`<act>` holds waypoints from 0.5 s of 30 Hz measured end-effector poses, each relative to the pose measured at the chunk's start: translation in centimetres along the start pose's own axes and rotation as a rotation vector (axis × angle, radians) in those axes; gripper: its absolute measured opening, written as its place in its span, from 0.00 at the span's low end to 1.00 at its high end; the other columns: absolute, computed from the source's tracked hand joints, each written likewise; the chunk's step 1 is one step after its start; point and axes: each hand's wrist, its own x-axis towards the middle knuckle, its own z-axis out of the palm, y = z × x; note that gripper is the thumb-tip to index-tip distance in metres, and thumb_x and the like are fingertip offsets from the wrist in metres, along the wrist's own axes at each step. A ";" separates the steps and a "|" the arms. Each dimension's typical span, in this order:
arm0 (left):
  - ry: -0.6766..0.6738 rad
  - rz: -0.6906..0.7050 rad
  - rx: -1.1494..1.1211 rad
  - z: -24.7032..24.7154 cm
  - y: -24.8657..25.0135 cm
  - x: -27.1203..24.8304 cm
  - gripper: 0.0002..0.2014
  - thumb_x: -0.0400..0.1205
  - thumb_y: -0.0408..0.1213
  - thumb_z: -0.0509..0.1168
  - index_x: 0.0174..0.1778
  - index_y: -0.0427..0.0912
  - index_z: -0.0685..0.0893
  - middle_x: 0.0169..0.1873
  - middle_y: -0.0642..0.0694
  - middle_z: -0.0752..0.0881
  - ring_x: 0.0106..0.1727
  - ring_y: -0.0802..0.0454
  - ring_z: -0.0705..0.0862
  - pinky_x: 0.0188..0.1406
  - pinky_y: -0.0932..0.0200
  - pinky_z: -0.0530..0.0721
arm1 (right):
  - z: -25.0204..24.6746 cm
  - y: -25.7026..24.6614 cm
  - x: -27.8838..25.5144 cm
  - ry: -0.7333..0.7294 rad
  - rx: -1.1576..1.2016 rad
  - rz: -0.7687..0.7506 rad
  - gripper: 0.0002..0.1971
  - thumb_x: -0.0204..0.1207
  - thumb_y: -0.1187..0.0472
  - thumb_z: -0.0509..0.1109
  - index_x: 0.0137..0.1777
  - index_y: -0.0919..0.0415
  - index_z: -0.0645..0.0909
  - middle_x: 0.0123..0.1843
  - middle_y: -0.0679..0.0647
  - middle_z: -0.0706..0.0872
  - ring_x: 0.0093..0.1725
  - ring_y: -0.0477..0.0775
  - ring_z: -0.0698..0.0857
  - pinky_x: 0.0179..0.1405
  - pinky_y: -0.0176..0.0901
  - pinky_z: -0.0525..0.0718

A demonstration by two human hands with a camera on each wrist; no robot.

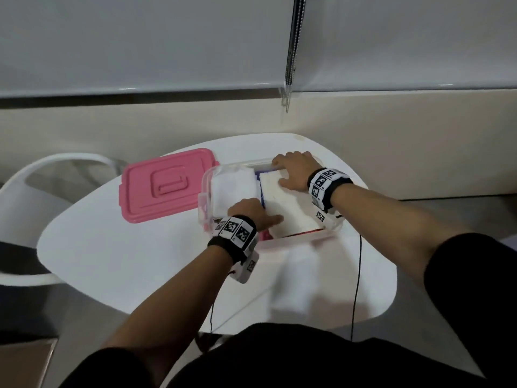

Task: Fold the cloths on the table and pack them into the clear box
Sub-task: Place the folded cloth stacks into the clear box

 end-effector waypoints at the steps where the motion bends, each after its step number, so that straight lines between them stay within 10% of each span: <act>1: 0.069 -0.028 0.015 -0.1 -0.2 -0.3 0.27 0.74 0.70 0.65 0.43 0.45 0.83 0.39 0.48 0.86 0.43 0.46 0.84 0.39 0.56 0.78 | 0.5 0.3 0.0 0.090 0.039 -0.001 0.19 0.74 0.54 0.69 0.66 0.52 0.76 0.60 0.55 0.80 0.62 0.61 0.78 0.61 0.52 0.69; 6: 0.360 0.244 -0.040 0.3 0.6 0.5 0.17 0.76 0.52 0.71 0.56 0.49 0.79 0.59 0.46 0.82 0.63 0.43 0.77 0.60 0.48 0.77 | 0.2 1.4 -1.1 0.130 0.180 0.120 0.10 0.67 0.51 0.74 0.46 0.50 0.80 0.45 0.48 0.85 0.48 0.57 0.84 0.44 0.44 0.78; 10: 0.239 0.338 0.209 0.6 2.2 1.8 0.41 0.76 0.60 0.69 0.82 0.51 0.62 0.84 0.49 0.60 0.84 0.44 0.57 0.82 0.40 0.52 | 0.7 2.6 -1.2 -0.174 0.169 0.149 0.30 0.59 0.47 0.83 0.63 0.46 0.80 0.62 0.47 0.82 0.58 0.53 0.83 0.54 0.45 0.83; 15: 0.038 0.315 0.265 0.9 2.6 3.0 0.48 0.75 0.63 0.69 0.85 0.50 0.54 0.86 0.48 0.53 0.86 0.45 0.51 0.83 0.36 0.48 | 2.1 2.1 -2.3 -0.280 0.022 0.129 0.55 0.51 0.43 0.89 0.78 0.53 0.66 0.71 0.57 0.71 0.69 0.63 0.76 0.64 0.55 0.81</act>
